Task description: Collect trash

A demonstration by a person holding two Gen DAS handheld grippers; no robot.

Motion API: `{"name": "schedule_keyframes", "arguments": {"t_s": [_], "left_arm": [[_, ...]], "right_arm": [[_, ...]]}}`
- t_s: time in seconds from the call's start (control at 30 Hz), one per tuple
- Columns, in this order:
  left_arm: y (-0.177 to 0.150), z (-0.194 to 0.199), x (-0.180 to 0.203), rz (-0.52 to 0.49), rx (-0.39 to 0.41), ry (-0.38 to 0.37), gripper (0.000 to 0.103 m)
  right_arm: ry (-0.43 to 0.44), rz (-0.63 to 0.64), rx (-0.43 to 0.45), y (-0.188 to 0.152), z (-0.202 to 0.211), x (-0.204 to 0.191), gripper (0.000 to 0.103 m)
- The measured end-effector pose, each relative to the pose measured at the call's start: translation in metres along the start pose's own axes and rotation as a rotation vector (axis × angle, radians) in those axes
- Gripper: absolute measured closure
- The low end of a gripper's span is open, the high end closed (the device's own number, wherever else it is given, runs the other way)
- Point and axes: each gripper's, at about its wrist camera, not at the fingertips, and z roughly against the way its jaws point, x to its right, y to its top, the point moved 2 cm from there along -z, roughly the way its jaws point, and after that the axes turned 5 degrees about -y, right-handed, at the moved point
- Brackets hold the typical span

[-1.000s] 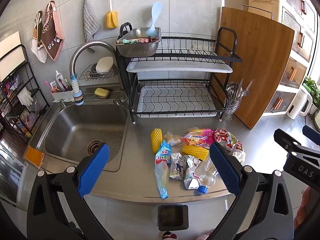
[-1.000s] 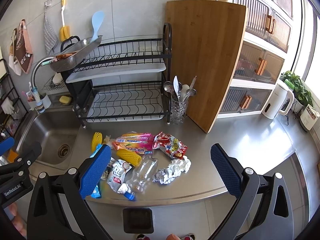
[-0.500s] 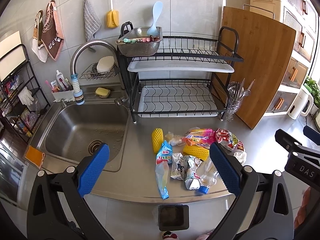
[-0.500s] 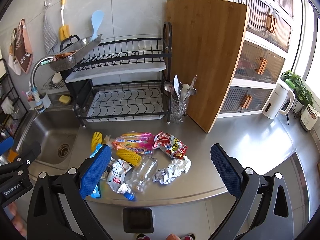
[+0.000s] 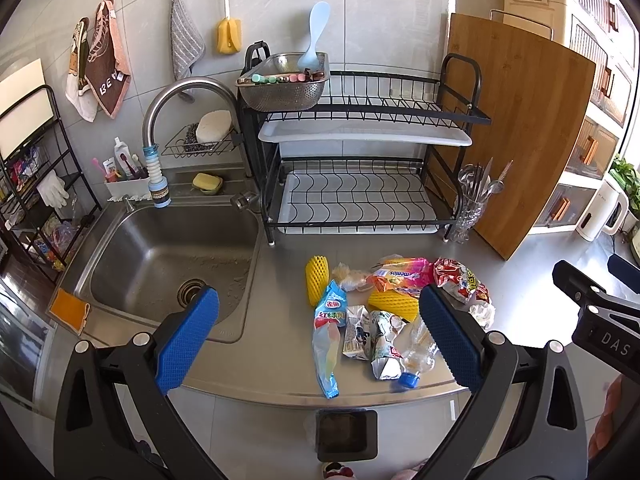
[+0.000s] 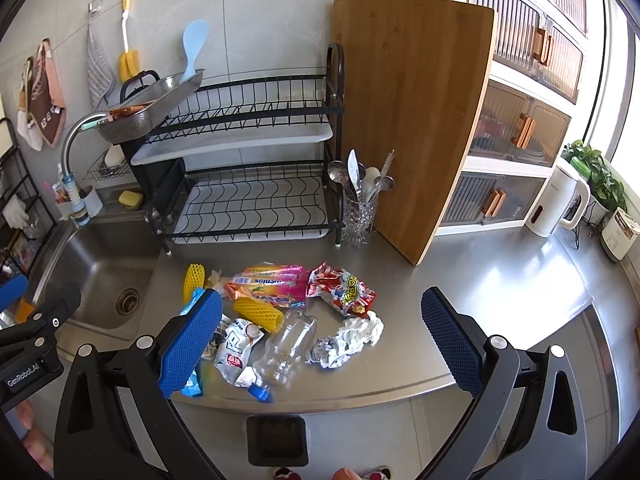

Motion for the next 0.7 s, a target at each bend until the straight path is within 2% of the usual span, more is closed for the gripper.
{"name": "schedule_keyframes", "arguments": {"t_s": [0.37, 0.53, 0.7], "left_arm": [[-0.007, -0.016, -0.003, -0.008, -0.018, 0.022, 0.008], [-0.016, -0.037, -0.007, -0.005, -0.033, 0.016, 0.008], [-0.024, -0.067, -0.010, 0.001, -0.099, -0.030, 0.008]], "right_arm": [[0.003, -0.005, 0.004, -0.005, -0.014, 0.004, 0.003], [0.016, -0.023, -0.047, -0.010, -0.040, 0.006, 0.003], [0.033, -0.032, -0.103, -0.021, -0.067, 0.004, 0.003]]}}
